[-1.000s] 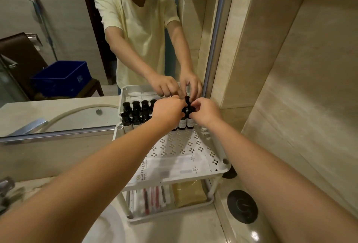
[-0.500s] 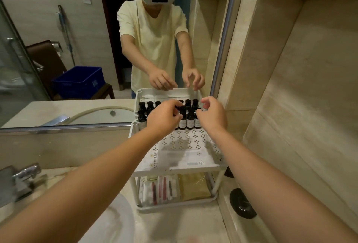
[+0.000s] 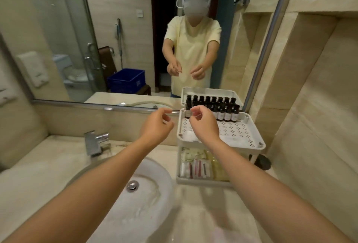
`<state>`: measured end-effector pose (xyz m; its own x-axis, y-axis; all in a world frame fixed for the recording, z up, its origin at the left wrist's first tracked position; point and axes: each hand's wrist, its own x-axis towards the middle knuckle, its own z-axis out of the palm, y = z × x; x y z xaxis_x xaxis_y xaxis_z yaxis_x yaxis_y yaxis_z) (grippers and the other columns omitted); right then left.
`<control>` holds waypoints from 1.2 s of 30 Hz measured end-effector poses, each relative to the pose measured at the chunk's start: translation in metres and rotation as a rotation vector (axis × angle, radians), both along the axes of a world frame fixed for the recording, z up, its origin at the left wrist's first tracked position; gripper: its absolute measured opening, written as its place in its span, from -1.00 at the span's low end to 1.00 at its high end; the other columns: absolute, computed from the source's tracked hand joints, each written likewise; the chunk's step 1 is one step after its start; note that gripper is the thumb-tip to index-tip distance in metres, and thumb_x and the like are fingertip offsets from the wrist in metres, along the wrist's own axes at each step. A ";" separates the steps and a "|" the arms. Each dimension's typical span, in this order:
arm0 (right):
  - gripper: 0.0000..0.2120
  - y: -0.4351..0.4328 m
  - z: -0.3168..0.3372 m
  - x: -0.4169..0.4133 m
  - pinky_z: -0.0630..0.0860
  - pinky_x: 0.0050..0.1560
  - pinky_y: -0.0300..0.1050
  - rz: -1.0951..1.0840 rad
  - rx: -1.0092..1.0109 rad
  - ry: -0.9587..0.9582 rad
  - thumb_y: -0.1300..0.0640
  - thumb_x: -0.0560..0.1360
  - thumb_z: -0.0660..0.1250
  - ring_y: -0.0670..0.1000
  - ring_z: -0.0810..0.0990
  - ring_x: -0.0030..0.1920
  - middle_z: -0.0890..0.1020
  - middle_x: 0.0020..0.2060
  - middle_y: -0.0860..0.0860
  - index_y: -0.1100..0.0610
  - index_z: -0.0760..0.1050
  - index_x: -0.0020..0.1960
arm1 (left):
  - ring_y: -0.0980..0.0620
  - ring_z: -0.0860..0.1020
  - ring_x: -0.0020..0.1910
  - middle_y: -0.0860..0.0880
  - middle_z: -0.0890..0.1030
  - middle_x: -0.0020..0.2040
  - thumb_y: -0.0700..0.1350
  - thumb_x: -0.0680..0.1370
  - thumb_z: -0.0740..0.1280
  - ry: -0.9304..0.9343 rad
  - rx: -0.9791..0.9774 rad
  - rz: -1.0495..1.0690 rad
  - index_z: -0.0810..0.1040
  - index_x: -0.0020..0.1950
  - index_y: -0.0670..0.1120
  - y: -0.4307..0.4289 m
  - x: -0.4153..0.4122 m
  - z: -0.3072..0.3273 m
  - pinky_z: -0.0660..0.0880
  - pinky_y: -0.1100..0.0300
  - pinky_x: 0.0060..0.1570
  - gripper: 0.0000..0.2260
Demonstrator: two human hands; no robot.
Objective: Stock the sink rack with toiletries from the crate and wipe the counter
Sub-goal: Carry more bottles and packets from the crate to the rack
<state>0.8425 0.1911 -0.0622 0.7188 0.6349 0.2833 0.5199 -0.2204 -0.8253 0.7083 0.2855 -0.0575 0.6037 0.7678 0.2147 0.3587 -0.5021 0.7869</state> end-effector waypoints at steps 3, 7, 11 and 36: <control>-0.80 0.002 -0.008 -0.051 0.54 -0.04 -0.05 0.065 -0.005 0.011 0.19 0.47 0.27 -0.05 0.55 -0.10 0.57 -0.06 -0.07 -0.05 0.52 0.03 | 0.12 0.55 -0.06 0.08 0.54 0.03 -0.07 0.53 0.39 -0.006 -0.004 0.066 0.46 0.32 0.04 -0.008 -0.060 -0.002 0.58 0.07 -0.02 -0.63; -0.79 0.001 -0.023 -0.120 0.54 0.01 -0.06 0.178 -0.080 0.019 0.16 0.47 0.30 -0.06 0.55 -0.06 0.57 -0.01 -0.05 -0.03 0.52 0.07 | 0.10 0.55 -0.08 0.06 0.56 0.00 -0.10 0.51 0.40 -0.015 -0.031 0.174 0.48 0.28 0.03 -0.021 -0.139 -0.012 0.54 0.13 -0.03 -0.66; -0.78 0.002 -0.037 -0.194 0.48 -0.03 -0.13 0.370 -0.210 0.055 0.15 0.45 0.33 -0.04 0.54 -0.06 0.56 0.06 0.01 -0.02 0.51 0.09 | 0.09 0.56 -0.14 0.11 0.55 -0.07 -0.12 0.49 0.39 0.000 -0.073 0.287 0.51 0.25 0.02 -0.037 -0.220 -0.029 0.53 0.10 -0.01 -0.67; -0.71 -0.044 -0.091 -0.607 0.52 0.10 -0.06 1.147 -0.362 -0.070 0.09 0.43 0.33 -0.03 0.56 0.01 0.58 0.04 -0.01 0.01 0.51 0.15 | 0.12 0.56 -0.04 0.14 0.57 -0.06 -0.03 0.48 0.40 0.085 -0.289 1.094 0.51 0.23 0.10 -0.203 -0.633 -0.107 0.52 0.07 0.09 -0.67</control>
